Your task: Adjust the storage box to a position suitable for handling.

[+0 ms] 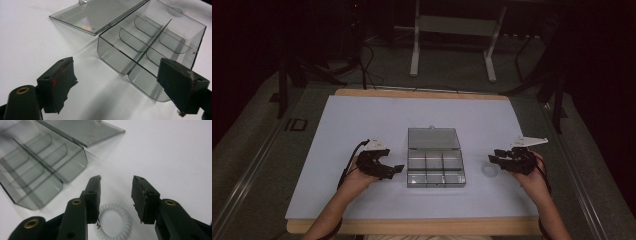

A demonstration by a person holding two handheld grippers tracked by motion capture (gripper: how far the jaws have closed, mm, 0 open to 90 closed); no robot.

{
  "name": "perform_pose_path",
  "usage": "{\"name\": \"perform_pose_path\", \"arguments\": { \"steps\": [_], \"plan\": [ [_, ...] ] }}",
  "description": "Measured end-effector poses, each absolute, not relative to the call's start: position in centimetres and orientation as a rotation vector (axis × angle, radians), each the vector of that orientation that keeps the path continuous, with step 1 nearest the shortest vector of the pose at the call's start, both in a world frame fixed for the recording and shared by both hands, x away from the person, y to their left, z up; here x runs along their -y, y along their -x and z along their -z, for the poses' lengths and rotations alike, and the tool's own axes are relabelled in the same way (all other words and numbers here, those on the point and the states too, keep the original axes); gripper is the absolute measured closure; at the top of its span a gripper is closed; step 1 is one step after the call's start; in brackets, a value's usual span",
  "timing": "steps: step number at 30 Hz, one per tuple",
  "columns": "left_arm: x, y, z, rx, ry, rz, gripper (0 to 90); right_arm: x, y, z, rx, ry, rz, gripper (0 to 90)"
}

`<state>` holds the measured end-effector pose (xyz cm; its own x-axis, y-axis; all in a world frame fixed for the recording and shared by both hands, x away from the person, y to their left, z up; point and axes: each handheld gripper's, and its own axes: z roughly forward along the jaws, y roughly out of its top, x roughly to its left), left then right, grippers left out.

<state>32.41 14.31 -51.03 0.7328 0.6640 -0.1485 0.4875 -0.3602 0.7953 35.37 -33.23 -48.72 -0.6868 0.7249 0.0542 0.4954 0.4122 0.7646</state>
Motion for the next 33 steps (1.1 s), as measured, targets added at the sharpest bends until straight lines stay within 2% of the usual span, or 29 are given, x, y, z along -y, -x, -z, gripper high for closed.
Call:
{"name": "perform_pose_path", "arguments": {
  "steps": [3,5,14,33],
  "plan": [
    [-14.9,-32.1,51.4,-0.888,-2.018,-0.242,14.2,33.9,-35.1,49.3,-2.383,-1.077,-1.142,61.2],
    [-15.2,-32.1,51.8,-0.898,-2.023,-0.227,8.7,34.2,-34.9,49.8,-2.388,-1.075,-1.131,62.3],
    [-16.2,-30.6,53.1,-0.886,-1.986,-0.252,8.6,35.1,-34.5,51.9,-2.405,-1.07,-1.074,61.7],
    [-16.2,-29.8,53.8,-0.865,-1.988,-0.269,8.6,34.3,-35.7,53.6,-2.412,-1.096,-0.949,75.7]
  ]
}}
